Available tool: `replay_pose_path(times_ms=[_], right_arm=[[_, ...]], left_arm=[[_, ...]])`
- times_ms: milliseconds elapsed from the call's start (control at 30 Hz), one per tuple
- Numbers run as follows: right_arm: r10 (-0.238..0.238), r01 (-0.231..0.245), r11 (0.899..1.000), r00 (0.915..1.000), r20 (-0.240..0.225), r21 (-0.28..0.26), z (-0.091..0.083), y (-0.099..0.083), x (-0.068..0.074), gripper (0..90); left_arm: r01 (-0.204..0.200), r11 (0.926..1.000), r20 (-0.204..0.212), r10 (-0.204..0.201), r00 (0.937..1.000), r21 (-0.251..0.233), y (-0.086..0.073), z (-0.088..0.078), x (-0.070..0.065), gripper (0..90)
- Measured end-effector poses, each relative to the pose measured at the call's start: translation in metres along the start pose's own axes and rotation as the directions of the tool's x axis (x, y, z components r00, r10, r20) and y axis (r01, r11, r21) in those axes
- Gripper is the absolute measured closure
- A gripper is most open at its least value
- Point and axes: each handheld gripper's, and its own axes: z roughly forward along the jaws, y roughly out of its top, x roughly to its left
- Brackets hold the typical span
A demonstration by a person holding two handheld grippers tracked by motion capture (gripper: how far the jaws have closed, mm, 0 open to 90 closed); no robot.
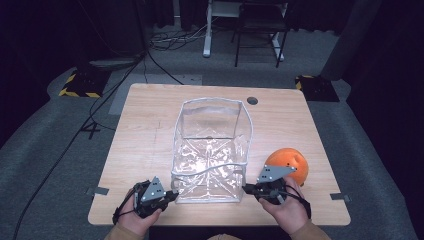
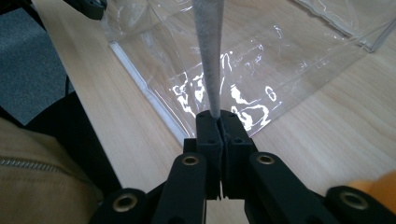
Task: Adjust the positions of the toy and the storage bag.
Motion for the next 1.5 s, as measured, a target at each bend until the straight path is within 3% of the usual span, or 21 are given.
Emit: replay_pose_path(times_ms=[267, 667, 867, 1133, 1300, 1500], right_arm=[[0.028, -0.028, 0.999, 0.9996, -0.002, 0.017, -0.024, -0.023, 0.007, 88.1], [0.053, -0.052, 0.998, 0.9986, -0.007, 0.035, -0.047, -0.044, 0.02, 88.0], [0.071, -0.071, 0.997, 0.9974, -0.006, 0.031, -0.052, -0.05, 0.019, 88.0], [0.071, -0.071, 0.997, 0.9974, -0.011, 0.041, -0.054, -0.051, 0.02, 87.3], [0.07, -0.069, 0.996, 0.9975, -0.01, 0.055, -0.058, -0.048, 0.016, 79.7], [0.081, -0.08, 0.994, 0.9966, -0.013, 0.07, -0.063, -0.048, 0.009, 70.7]], left_arm=[[-0.048, 0.9988, 0.073, 0.047, 0.9962, 0.007, 0.004, 0.005, -0.02, 86.1], [-0.086, 0.9962, 0.134, 0.084, 0.9874, 0.012, 0.006, 0.007, -0.043, 85.9], [-0.1, 0.995, 0.152, 0.097, 0.9836, 0.01, 0.007, 0.009, -0.049, 85.7], [-0.09, 0.9959, 0.157, 0.088, 0.9837, 0.004, 0.007, 0.011, -0.047, 83.4], [-0.083, 0.9963, 0.122, 0.08, 0.9894, 0.023, 0.006, 0.007, -0.044, 67.1], [-0.052, 0.9984, 0.116, 0.049, 0.9921, 0.023, 0.002, 0.0, -0.035, 52.1]])
